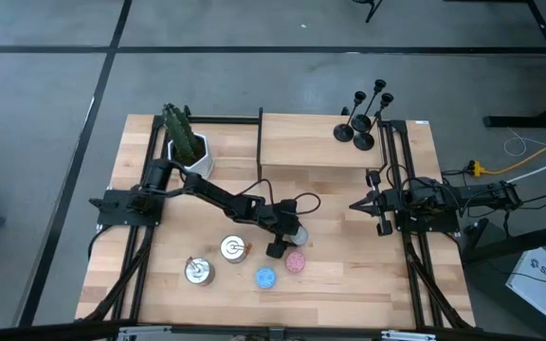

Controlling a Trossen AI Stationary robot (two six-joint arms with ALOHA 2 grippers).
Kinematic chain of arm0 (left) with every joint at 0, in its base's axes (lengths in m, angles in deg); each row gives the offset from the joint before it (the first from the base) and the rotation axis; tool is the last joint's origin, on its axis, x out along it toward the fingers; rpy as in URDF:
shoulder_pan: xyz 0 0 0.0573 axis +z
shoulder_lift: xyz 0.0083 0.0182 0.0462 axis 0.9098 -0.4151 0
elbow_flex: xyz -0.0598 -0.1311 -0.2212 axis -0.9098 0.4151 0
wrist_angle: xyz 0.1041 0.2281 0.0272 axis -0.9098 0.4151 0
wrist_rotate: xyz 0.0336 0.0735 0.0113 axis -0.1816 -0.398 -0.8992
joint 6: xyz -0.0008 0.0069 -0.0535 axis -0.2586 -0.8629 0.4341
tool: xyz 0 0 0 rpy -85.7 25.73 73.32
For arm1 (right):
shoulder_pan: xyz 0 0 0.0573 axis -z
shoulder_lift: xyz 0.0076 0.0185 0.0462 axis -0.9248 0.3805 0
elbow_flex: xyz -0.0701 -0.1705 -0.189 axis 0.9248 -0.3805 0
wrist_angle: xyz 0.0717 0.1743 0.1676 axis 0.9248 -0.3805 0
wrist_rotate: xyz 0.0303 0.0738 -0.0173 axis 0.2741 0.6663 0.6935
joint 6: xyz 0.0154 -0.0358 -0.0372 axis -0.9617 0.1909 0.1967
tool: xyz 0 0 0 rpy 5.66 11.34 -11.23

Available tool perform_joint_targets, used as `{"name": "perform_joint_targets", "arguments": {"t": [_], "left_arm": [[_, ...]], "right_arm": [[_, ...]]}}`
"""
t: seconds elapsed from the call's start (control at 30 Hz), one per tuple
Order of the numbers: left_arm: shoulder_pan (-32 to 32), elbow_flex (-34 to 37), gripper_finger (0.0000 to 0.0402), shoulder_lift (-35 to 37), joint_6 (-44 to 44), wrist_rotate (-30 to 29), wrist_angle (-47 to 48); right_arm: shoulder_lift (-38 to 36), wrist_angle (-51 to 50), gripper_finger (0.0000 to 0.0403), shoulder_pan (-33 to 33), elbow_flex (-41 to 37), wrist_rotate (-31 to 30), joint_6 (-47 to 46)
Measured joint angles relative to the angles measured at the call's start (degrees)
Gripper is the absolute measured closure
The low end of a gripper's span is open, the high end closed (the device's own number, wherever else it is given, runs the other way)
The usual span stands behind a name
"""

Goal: Pick & Place candle stick holders
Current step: Put the blue scented candle on the shelf

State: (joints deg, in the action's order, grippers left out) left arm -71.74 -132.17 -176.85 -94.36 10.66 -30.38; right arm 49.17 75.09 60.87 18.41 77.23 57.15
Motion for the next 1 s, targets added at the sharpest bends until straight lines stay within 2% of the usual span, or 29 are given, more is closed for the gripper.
{"name": "perform_joint_targets", "arguments": {"t": [0.6,1.0], "left_arm": [[0.0,0.1,0.0113,1.3,2.0,-0.4,2.2],[0.1,0.2,0.0113,6.9,2.1,-1.6,5.1]], "right_arm": [[0.0,0.0,0.0392,0.0,0.0,0.0,0.0],[0.0,0.0,0.0392,0.0,0.0,0.1,0.0]]}}
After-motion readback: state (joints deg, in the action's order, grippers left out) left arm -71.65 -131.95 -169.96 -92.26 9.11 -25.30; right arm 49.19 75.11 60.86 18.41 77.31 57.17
